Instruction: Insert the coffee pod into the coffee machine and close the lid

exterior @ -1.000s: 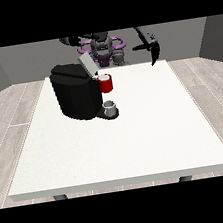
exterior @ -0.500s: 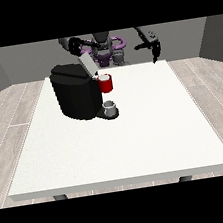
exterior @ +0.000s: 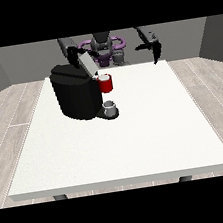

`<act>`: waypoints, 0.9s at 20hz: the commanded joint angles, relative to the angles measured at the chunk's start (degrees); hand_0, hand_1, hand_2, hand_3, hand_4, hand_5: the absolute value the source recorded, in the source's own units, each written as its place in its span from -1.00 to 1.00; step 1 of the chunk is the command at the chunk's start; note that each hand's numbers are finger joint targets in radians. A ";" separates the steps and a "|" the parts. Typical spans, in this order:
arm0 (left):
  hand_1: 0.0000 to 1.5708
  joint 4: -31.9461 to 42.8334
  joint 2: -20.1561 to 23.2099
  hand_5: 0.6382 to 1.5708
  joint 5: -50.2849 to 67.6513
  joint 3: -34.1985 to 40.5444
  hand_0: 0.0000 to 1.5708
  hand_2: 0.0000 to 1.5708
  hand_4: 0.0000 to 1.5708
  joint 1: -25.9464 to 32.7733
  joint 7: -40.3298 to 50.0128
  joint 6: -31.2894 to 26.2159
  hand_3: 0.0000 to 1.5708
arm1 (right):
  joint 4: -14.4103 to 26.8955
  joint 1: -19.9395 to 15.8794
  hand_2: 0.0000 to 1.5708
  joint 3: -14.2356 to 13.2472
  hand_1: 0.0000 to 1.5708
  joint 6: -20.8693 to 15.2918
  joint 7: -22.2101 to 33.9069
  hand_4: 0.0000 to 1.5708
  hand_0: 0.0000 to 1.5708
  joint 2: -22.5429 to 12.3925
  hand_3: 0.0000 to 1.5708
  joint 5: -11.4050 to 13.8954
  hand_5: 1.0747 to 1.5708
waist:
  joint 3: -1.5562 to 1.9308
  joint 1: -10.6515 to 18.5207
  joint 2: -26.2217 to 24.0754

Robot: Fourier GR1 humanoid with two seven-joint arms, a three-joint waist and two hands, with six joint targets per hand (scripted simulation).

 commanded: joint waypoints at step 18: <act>-1.00 2.75 2.68 1.00 2.20 0.54 -1.00 -1.00 -0.55 -5.56 2.04 0.15 -1.00 | 12.03 -8.84 -1.00 -0.96 -1.00 -0.14 -5.00 -0.50 -1.00 0.63 -1.00 0.54 1.00 | 0.01 2.28 3.99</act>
